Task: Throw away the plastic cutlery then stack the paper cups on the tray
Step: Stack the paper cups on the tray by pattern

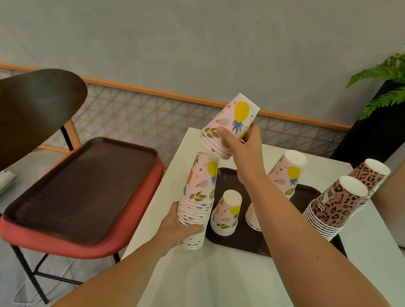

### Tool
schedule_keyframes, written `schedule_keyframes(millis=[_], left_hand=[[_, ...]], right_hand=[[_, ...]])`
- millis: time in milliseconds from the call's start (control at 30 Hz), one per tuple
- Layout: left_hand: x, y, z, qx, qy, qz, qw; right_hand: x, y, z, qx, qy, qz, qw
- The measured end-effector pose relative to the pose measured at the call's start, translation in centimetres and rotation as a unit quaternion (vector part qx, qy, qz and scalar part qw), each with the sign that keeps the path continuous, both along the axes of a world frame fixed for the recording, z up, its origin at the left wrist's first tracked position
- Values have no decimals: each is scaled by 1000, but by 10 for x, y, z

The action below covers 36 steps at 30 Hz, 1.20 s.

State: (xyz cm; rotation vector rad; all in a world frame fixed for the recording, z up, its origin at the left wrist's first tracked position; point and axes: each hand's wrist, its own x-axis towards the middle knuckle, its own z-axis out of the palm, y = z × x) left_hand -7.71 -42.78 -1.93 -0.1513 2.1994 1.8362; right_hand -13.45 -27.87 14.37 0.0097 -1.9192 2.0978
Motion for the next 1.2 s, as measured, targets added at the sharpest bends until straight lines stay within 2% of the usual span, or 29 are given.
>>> schedule_keyframes(millis=[233,533,800,1000,1100,1200], left_hand=[[-2,3,-2,1,-3,0,1000],[-4,0,0,24,-9,17,1000],[-2,1,5,31,-2,17,999],[-5,3,5,22,-1,20,1000],[-6,4,7,28,2,16,999],[-7,5,8,32,9,11,999]], right_hand=[[-2,20,-8,-11,23,-70,997],[16,44,-82,97,-38,-95,990],[28,44,-124,163,-121,-57,978],[20,33,-99,199,-90,-58,974],[17,21,-84,206,-67,-13,976],[16,7,-74,204,-86,75,972]])
